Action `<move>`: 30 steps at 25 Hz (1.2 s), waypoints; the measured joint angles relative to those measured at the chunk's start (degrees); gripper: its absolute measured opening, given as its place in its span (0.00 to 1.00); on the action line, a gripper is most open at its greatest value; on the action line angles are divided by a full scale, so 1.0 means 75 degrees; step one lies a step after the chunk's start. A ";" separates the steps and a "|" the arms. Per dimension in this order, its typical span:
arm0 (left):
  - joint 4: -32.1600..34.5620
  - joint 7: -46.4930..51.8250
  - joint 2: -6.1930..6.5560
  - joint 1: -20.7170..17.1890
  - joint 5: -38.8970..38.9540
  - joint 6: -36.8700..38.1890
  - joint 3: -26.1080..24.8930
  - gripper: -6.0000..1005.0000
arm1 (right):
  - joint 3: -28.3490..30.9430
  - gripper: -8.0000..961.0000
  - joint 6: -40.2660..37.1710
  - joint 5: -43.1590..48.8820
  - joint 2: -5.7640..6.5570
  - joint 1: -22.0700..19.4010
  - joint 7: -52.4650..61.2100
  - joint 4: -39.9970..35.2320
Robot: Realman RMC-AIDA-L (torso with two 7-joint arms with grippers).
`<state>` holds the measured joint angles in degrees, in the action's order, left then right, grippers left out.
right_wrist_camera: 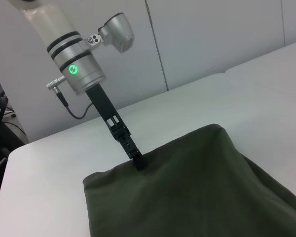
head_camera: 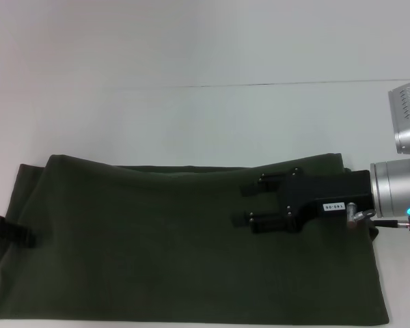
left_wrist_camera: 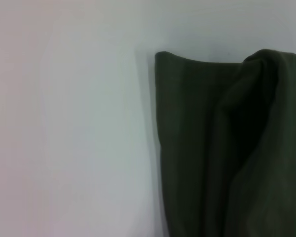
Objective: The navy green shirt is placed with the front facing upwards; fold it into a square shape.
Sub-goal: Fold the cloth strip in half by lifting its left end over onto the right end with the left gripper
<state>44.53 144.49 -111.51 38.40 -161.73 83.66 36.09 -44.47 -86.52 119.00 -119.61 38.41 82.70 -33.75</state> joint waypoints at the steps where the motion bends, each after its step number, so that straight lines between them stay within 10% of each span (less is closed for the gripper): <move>1: -0.0047 -0.0002 0.0009 0.0013 0.0013 0.0009 -0.0015 0.93 | 0.0000 0.73 -0.0002 0.0000 0.0000 0.0001 0.0001 0.0000; 30: -0.0559 0.0018 0.0075 0.0200 0.0423 0.0466 -0.0470 0.87 | -0.0070 0.73 -0.0109 0.0000 0.0024 -0.0012 0.0060 -0.0036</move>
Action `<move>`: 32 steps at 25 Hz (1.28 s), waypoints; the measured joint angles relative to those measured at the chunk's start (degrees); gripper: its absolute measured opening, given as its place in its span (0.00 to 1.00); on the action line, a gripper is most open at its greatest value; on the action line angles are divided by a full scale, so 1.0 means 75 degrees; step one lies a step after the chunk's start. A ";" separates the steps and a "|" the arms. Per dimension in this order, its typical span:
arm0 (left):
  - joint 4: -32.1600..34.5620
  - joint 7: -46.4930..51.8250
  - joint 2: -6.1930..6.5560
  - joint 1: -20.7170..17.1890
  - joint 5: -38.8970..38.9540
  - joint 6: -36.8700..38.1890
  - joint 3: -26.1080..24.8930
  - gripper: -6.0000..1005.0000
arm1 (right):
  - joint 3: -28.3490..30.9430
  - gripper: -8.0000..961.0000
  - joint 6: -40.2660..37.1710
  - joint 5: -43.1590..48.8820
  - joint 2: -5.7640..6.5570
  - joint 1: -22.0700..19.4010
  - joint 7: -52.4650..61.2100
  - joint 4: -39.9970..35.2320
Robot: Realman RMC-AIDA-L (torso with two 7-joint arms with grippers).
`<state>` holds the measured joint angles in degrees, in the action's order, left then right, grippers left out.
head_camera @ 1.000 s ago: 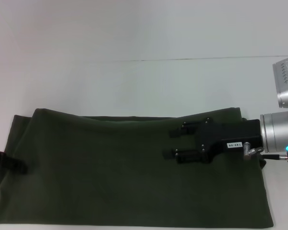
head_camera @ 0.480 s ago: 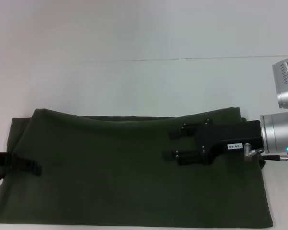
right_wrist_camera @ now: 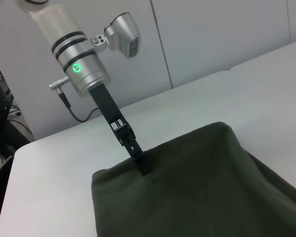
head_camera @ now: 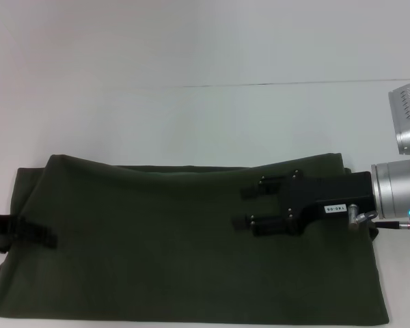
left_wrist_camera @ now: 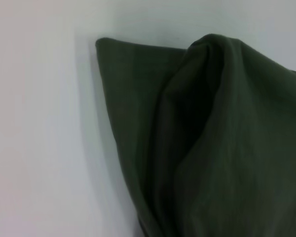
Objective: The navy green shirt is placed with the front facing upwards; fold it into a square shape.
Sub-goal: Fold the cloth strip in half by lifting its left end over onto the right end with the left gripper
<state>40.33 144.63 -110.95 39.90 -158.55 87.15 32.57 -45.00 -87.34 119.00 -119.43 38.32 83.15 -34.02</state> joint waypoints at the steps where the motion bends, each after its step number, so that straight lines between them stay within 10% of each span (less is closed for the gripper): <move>1: 0.0016 0.0001 -0.0010 -0.0001 0.0000 -0.0007 -0.0007 0.85 | 0.0000 0.73 -0.0016 0.0000 0.0000 0.0000 0.0000 -0.0007; 9: -0.0017 -0.0001 -0.0032 0.0054 -0.0048 -0.0046 0.0155 0.70 | 0.0000 0.73 -0.0056 0.0000 0.0000 0.0000 0.0000 -0.0010; 26: -0.0039 0.0026 0.0021 0.0065 0.0001 -0.0093 0.0006 0.05 | 0.0000 0.73 -0.0095 -0.0021 0.0000 0.0000 0.0000 -0.0107; 32: -0.0026 0.0007 0.0021 0.0073 0.0014 -0.0037 -0.0001 0.05 | 0.0000 0.73 -0.0097 -0.0027 -0.0009 0.0003 0.0000 -0.0106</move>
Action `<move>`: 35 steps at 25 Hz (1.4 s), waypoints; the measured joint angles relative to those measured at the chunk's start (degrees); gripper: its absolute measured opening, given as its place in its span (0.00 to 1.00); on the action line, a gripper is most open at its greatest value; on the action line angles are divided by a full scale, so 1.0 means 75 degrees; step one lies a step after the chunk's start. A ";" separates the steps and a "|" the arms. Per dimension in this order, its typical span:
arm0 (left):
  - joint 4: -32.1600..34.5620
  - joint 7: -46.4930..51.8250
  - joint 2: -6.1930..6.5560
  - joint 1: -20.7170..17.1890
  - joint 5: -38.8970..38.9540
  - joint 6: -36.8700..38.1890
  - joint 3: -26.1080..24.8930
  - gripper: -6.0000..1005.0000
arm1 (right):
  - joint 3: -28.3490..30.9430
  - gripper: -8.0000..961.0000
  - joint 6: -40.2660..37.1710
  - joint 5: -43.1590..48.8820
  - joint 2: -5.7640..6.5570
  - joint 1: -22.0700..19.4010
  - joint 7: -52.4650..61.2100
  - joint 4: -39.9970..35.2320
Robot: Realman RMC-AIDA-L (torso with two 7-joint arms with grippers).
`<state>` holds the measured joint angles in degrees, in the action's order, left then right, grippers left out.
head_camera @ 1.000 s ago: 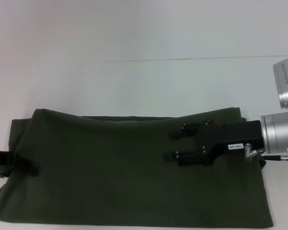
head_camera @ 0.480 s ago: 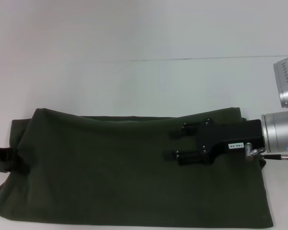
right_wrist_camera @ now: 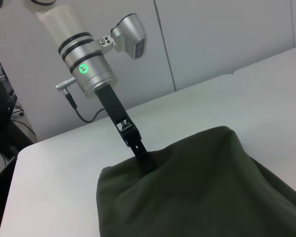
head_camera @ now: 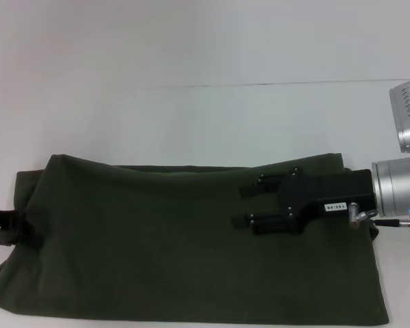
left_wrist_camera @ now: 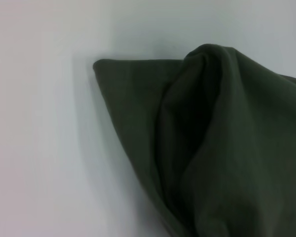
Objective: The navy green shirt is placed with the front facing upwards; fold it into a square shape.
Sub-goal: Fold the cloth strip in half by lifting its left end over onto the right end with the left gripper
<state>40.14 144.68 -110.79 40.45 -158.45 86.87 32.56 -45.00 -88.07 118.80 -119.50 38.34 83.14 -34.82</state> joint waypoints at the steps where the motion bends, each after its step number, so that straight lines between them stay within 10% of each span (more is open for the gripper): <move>1: 0.0009 -0.0001 0.0001 0.0001 0.0001 0.0028 -0.0005 0.05 | 0.0000 0.73 0.0000 0.0005 -0.0002 0.0003 -0.0005 0.0007; 35: 0.0057 -0.0877 0.0006 -0.0297 0.2935 0.1932 -0.0706 0.05 | -0.0223 0.72 0.1044 -0.0915 -0.0120 0.0231 -0.2661 0.2379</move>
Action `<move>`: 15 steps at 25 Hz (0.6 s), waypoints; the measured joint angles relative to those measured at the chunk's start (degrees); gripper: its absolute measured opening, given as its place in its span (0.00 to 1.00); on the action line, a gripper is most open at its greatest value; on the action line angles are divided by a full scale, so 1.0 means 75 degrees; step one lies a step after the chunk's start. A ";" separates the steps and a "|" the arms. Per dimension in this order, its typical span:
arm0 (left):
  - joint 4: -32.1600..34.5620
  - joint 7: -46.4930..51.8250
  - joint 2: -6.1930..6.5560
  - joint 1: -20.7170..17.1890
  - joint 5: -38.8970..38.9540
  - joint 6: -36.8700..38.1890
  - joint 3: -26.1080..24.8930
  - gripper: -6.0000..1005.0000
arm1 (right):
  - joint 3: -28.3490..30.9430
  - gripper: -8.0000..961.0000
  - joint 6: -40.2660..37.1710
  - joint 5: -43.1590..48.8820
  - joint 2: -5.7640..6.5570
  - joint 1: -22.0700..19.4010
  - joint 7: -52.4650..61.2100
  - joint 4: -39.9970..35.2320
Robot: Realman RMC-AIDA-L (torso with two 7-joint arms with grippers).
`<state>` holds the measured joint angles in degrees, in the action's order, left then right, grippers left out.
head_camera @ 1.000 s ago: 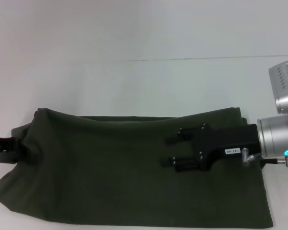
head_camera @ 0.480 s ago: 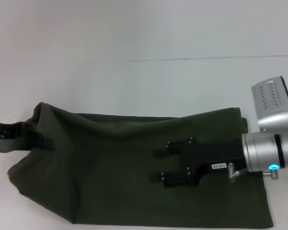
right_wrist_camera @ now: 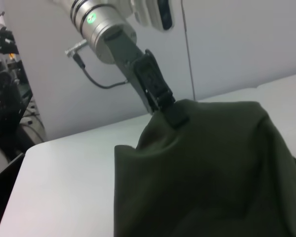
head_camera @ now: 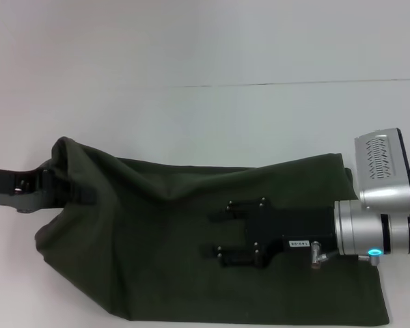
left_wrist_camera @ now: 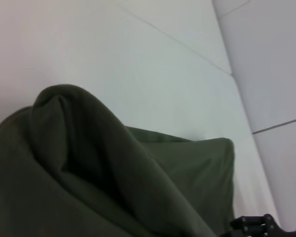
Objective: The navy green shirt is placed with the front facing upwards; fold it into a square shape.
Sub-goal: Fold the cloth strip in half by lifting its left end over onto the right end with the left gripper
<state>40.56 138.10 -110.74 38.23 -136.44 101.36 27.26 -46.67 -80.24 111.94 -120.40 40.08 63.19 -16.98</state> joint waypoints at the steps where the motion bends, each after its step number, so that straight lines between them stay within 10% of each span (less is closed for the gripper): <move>1: -0.0037 -0.0043 -0.0018 -0.0021 0.0105 0.0008 -0.0001 0.05 | 0.0000 0.71 0.0032 -0.0016 0.0000 -0.0011 -0.0015 0.0008; 15: -0.0112 -0.0350 -0.0451 0.0002 0.0946 0.0414 0.0048 0.05 | -0.0033 0.71 0.0955 -0.0134 -0.0068 0.0215 -0.1677 0.1083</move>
<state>39.72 135.47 -114.12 38.24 -129.34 104.46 27.62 -46.92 -73.08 110.93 -120.92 41.69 50.61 -8.85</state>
